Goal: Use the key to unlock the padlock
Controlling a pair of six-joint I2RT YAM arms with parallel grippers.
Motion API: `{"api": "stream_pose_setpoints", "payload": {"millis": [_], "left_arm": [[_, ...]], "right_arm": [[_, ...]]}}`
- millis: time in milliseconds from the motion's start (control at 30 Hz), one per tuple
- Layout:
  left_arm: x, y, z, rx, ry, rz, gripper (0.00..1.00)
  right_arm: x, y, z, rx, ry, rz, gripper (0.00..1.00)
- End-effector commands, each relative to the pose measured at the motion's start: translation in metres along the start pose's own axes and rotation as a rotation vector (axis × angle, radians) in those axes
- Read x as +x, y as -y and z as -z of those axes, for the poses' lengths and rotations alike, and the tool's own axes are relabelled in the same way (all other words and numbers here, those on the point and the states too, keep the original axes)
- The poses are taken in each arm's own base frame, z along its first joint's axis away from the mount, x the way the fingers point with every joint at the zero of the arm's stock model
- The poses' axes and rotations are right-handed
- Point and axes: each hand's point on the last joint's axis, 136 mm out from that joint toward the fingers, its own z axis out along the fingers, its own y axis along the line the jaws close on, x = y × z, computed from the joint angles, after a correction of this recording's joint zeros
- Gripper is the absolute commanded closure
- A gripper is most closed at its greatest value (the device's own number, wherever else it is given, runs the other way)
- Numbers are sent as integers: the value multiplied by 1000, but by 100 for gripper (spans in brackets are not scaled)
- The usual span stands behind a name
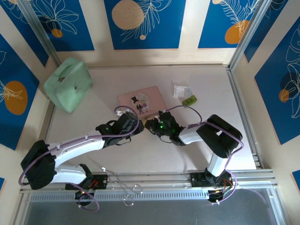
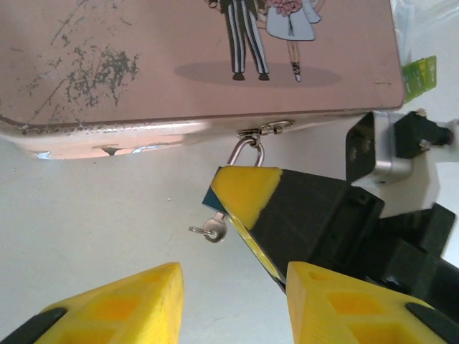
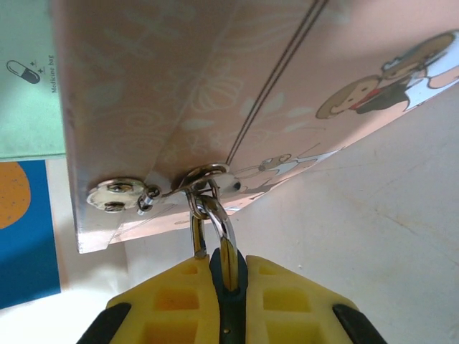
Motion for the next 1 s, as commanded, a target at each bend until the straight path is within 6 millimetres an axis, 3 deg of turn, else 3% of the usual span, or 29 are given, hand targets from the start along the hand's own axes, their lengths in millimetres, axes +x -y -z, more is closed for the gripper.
{"api": "stream_pose_setpoints", "payload": {"millis": [0, 133, 233, 500, 667, 833, 967], "left_arm": [[-4, 5, -6, 41, -13, 45, 59], [-8, -1, -11, 26, -11, 54, 61], [-10, -6, -14, 22, -13, 65, 62], [-14, -10, -20, 19, -24, 63, 63], [-19, -14, -22, 12, -28, 40, 64], [-24, -22, -33, 15, -72, 6, 70], [-27, -28, -38, -10, -94, -36, 75]], "right_arm": [[34, 74, 13, 231, -120, -103, 100], [14, 61, 42, 302, -14, -11, 61], [2, 50, 64, 354, 45, 80, 51], [-12, 32, 84, 408, 82, 241, 46], [-15, 14, 71, 437, 55, 390, 49], [-16, 9, 58, 501, 38, 472, 51], [-12, 4, 50, 462, 14, 473, 62]]}}
